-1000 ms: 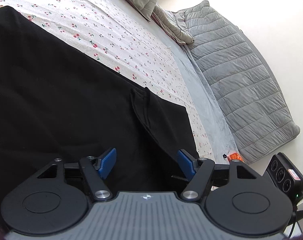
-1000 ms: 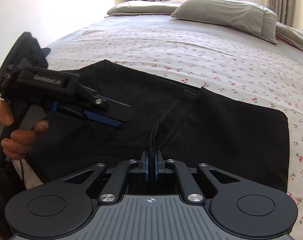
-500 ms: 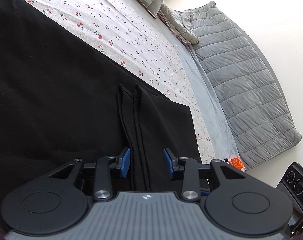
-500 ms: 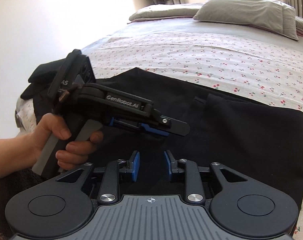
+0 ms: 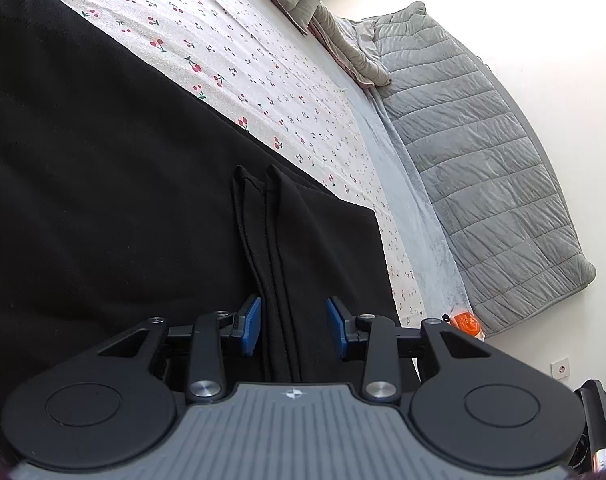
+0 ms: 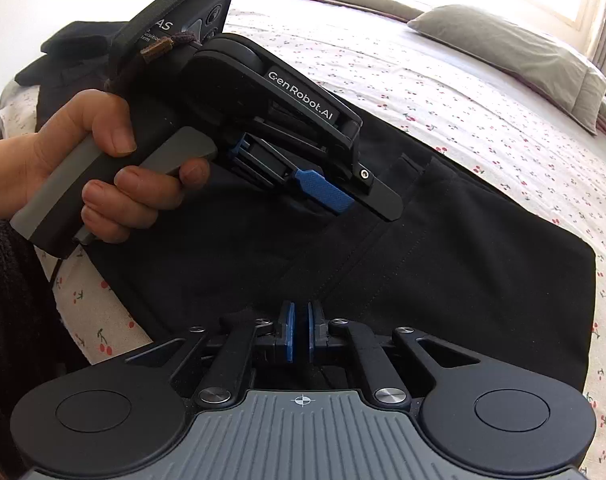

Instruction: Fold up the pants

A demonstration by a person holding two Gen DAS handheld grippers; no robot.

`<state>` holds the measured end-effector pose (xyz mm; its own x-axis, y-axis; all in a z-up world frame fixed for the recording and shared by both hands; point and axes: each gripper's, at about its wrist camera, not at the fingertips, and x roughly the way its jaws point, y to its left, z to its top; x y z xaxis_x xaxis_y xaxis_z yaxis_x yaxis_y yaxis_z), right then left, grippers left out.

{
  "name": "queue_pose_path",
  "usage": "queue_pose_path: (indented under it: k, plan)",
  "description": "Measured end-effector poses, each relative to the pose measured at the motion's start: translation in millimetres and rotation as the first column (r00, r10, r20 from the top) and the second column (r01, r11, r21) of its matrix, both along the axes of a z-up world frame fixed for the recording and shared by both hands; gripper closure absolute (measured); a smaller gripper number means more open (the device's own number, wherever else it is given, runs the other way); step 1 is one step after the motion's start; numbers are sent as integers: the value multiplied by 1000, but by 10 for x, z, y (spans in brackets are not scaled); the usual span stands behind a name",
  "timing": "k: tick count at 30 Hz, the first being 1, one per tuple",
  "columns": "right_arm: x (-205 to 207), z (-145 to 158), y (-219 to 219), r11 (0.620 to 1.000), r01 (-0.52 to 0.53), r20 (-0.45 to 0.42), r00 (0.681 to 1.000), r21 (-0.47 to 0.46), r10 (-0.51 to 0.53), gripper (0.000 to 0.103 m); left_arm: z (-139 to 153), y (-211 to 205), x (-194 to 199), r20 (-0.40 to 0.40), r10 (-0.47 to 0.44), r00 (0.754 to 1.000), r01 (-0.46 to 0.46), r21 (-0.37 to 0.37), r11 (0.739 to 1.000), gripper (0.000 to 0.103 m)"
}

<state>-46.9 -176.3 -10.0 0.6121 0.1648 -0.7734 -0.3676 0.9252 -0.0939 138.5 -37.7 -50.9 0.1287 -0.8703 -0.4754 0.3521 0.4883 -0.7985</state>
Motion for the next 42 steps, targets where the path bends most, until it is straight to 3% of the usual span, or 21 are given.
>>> queue_pose_path:
  k: [9,12,15,18,20,23,24,27,31,35,39,42]
  plan:
    - [13,182,-65,978,-5,-1,1000,208,6,99,1,-3,-11,6,2,1000,-2,-1,1000,65]
    - [47,202,40,977,-24,7,1000,212,23,99,1,-7,-26,23,10,1000,-10,12,1000,66]
    - [59,160,79,978,-23,-10,1000,207,26,99,16,-39,-50,51,21,998,-24,45,999,75]
    - [98,79,145,980,-17,-29,999,200,23,98,17,-73,-61,77,41,996,-48,98,994,97]
    - [64,68,127,979,-13,-26,999,204,19,98,36,-82,-74,90,52,995,-62,110,992,97]
    - [45,159,57,970,-23,-28,999,241,31,91,174,-137,-147,170,40,985,-71,182,981,98]
    - [27,218,7,967,-25,-11,1000,254,29,83,223,-148,-169,194,29,981,-70,207,976,98]
    - [-19,378,-135,957,0,82,996,290,-24,34,323,-91,-170,229,8,973,-67,251,966,98]
    - [70,411,-336,950,73,93,990,303,-106,32,461,94,-131,277,5,961,-96,318,943,98]
    - [266,270,-441,948,149,43,985,280,-168,32,538,392,-59,302,21,953,-143,386,911,98]
    - [427,149,-347,959,152,12,987,239,-160,32,572,807,10,301,72,951,-203,431,879,98]
    - [487,100,-208,973,127,16,991,194,-133,25,592,1118,32,296,118,948,-250,460,852,98]
